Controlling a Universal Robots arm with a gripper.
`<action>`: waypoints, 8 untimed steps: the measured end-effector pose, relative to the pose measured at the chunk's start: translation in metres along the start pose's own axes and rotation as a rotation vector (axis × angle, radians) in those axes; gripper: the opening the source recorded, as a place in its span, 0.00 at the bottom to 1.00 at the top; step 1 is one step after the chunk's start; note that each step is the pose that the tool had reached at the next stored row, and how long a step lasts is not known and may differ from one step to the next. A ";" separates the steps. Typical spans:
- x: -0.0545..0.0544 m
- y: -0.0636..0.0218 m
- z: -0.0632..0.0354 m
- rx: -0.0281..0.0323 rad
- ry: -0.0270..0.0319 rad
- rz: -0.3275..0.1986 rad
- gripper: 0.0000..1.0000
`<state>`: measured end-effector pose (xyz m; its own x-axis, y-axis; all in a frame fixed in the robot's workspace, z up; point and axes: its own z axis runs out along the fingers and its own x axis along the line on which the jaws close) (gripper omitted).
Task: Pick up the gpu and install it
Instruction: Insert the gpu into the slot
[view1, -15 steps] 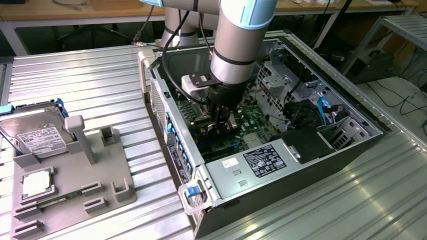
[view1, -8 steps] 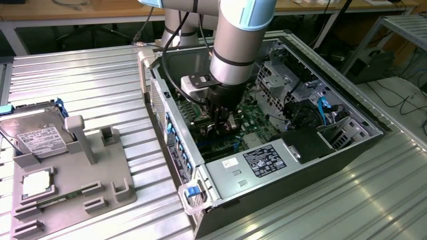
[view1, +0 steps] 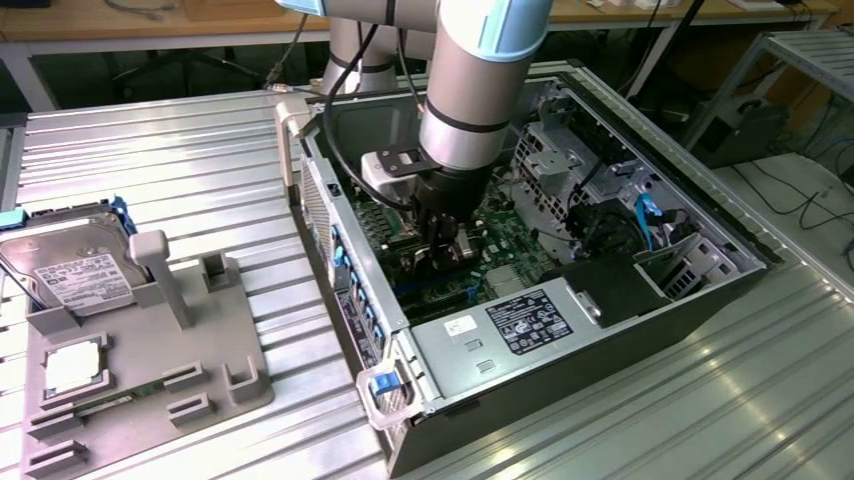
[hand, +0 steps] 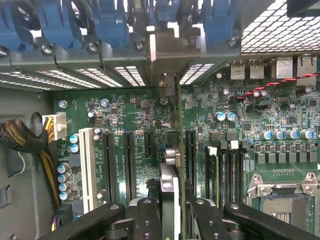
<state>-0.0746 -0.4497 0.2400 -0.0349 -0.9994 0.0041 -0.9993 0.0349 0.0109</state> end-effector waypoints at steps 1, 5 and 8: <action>0.000 0.0001 0.0000 0.0000 0.0000 0.000 0.28; 0.000 0.0023 0.0056 0.0021 0.0014 0.000 0.28; 0.000 0.0030 0.0062 0.0039 0.0015 -0.001 0.28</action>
<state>-0.0777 -0.4499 0.2338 -0.0342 -0.9994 0.0056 -0.9994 0.0342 0.0070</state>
